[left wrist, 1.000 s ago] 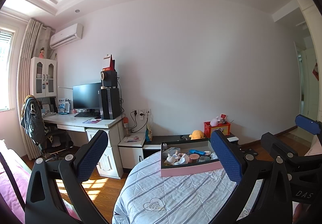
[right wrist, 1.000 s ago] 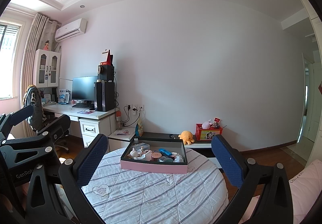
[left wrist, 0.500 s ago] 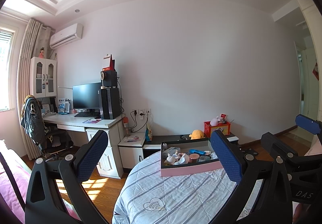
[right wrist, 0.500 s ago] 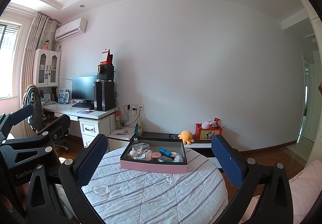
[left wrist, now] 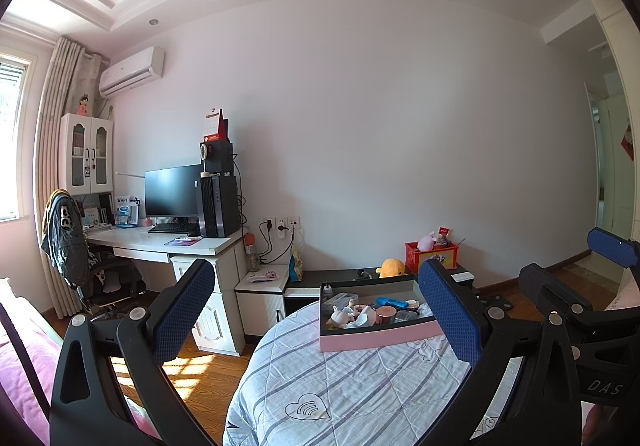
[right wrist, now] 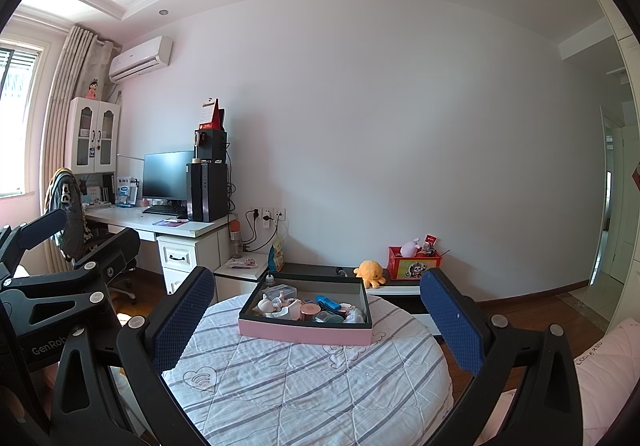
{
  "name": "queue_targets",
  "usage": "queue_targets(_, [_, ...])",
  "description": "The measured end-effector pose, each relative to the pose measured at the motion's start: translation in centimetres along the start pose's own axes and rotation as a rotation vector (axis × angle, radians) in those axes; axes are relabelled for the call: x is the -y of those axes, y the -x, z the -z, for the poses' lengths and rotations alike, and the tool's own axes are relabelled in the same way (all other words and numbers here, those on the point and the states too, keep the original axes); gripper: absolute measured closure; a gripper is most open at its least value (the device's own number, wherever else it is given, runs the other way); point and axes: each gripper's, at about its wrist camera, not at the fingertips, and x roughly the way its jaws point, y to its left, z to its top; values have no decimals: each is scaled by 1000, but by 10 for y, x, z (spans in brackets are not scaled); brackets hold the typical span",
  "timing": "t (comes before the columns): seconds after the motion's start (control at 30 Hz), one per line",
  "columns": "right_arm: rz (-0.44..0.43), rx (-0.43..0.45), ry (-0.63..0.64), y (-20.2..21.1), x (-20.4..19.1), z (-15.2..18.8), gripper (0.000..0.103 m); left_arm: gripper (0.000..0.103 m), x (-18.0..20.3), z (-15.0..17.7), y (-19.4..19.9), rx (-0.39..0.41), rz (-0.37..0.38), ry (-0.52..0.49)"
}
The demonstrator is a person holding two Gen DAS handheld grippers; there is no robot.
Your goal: Organize rigid objects
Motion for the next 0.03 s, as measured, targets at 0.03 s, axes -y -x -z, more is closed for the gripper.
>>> queue_targets(0.03, [-1,0,0,0,0,0,0,0,-1,0,1,-3,4,5])
